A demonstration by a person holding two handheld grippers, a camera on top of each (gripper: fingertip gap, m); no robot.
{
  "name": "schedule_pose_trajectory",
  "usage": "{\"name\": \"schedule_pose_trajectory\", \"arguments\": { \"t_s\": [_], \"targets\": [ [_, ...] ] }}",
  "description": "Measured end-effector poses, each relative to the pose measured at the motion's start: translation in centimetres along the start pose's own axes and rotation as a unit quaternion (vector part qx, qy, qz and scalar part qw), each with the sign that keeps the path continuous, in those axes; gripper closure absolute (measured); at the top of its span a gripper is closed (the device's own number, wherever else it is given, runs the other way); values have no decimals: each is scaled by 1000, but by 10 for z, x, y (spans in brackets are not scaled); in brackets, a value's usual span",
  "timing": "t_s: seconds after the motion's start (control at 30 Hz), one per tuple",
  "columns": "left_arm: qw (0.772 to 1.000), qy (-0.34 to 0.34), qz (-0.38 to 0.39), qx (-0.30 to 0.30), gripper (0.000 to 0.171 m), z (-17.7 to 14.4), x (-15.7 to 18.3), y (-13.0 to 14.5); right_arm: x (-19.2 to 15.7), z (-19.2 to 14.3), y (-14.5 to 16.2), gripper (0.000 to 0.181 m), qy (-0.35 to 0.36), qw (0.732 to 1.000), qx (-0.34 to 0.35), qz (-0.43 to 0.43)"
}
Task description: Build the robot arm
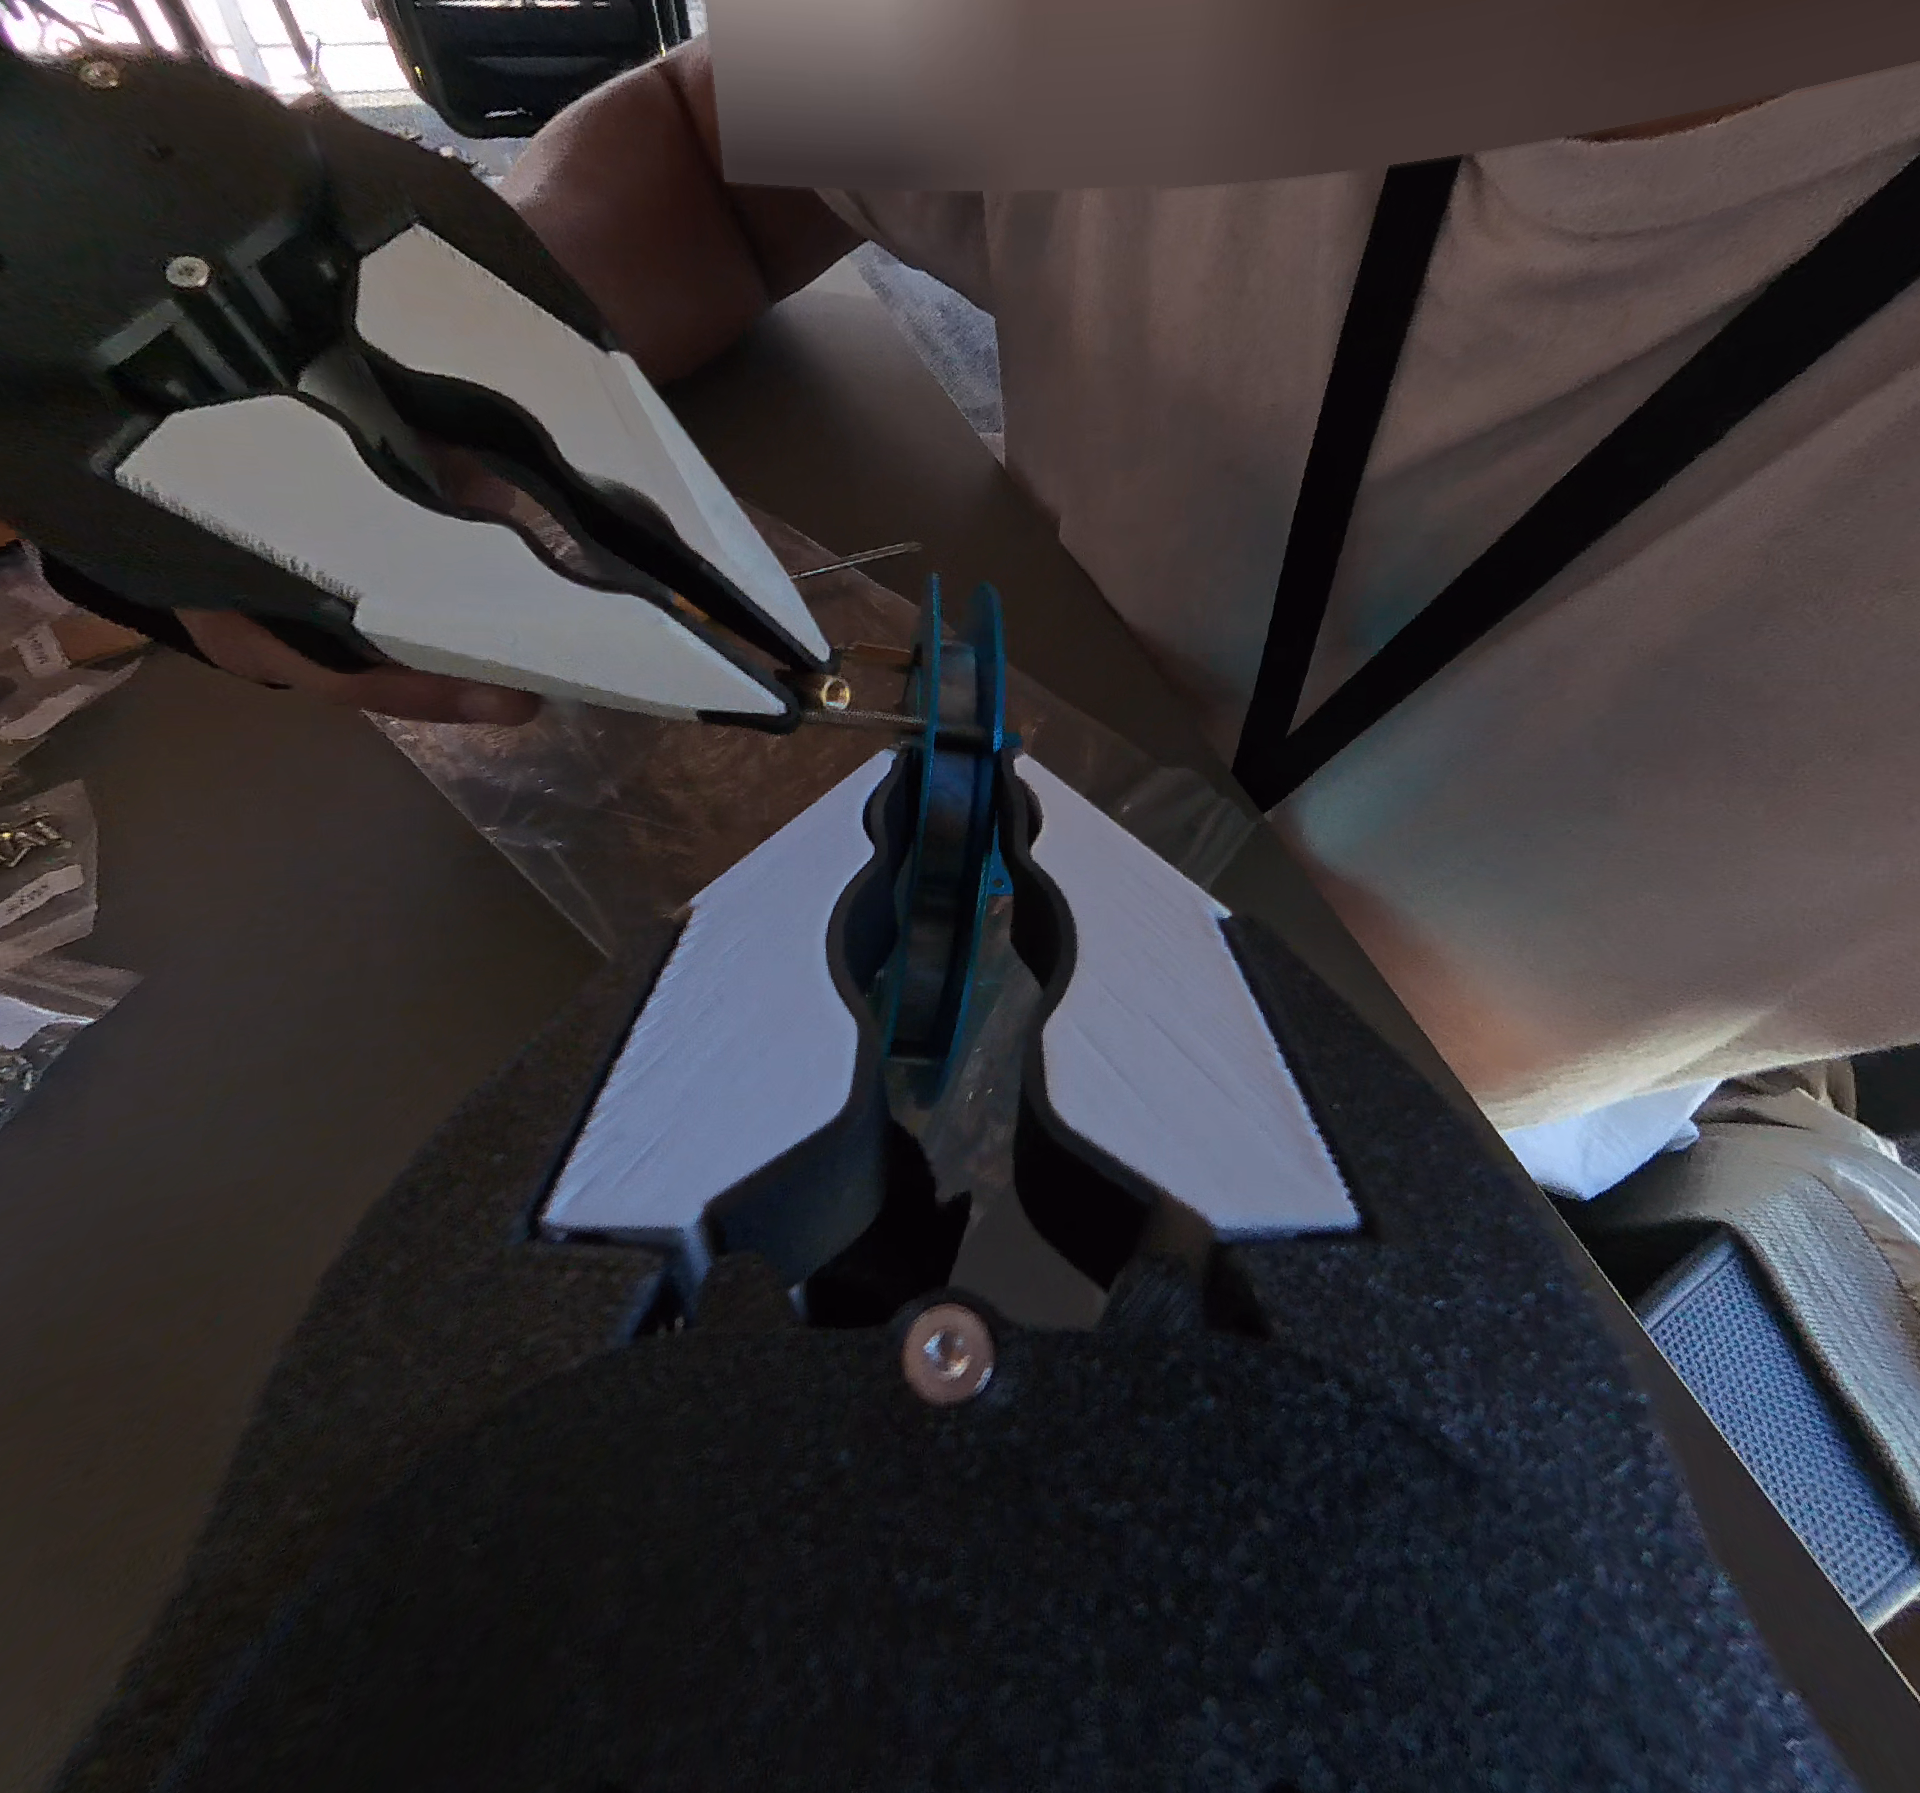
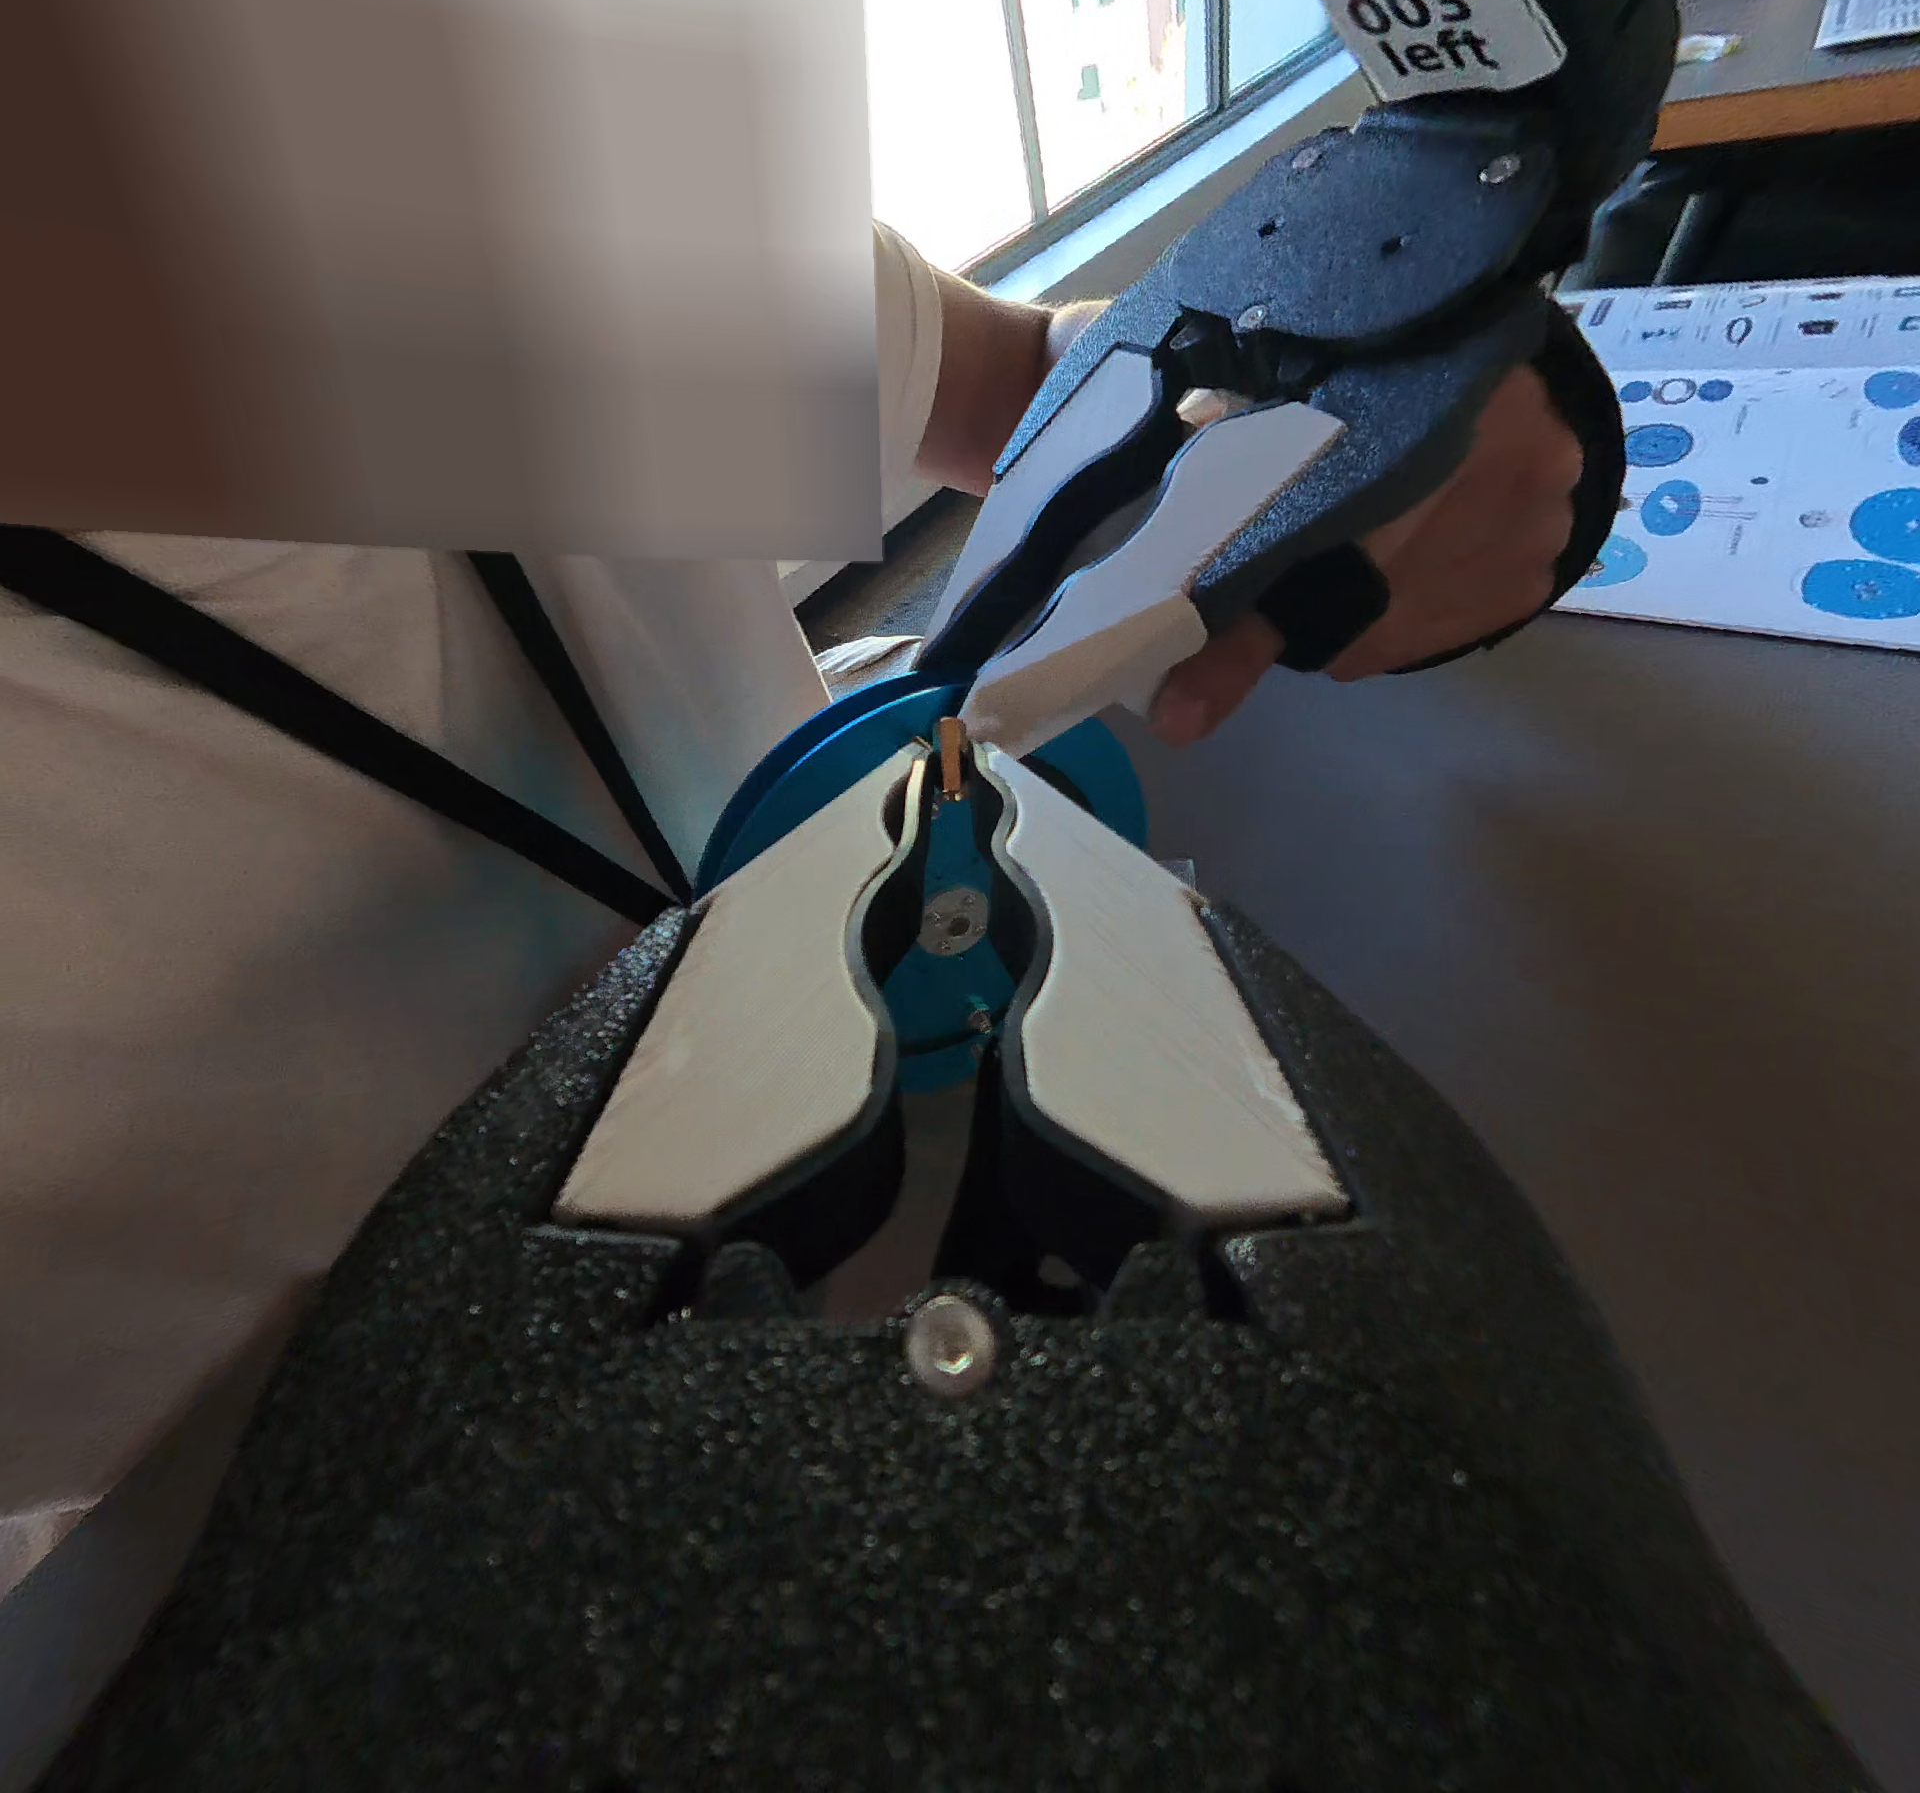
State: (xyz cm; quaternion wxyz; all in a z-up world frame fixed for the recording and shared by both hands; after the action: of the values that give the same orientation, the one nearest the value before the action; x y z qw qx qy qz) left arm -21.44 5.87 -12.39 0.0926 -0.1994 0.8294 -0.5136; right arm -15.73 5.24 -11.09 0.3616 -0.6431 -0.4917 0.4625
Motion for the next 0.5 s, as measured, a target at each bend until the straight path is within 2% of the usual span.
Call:
{"name": "schedule_pose_trajectory", "arguments": {
  "t_s": [0.3, 0.43, 0.5],
  "targets": [
    [999, -16, 20, -20, 158, 4, 3, -2, -6, 3, 1, 175, -31, 999, -5, 11],
    [999, -20, 22, -24, 158, 2, 2, -1, -5, -8, -5, 176, 19, 998, -15, -50],
    [999, -21, 20, -21, 158, 2, 2, -1, -2, -8, 1, 176, 57, 992, -69, -84]
  ]
}}
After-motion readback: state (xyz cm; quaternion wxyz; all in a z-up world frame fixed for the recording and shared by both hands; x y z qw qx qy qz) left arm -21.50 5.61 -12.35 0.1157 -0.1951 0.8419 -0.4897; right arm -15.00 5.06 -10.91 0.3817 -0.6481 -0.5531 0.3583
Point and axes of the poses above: each gripper's, where its closed fingertips meet, z out along the fingers, y out of its underside, x = y × z across the jaws, the point moved 3 cm from there along -z, back along the fingers, and after that the axes turned 5 degrees about -x, right-handed, at the moved point
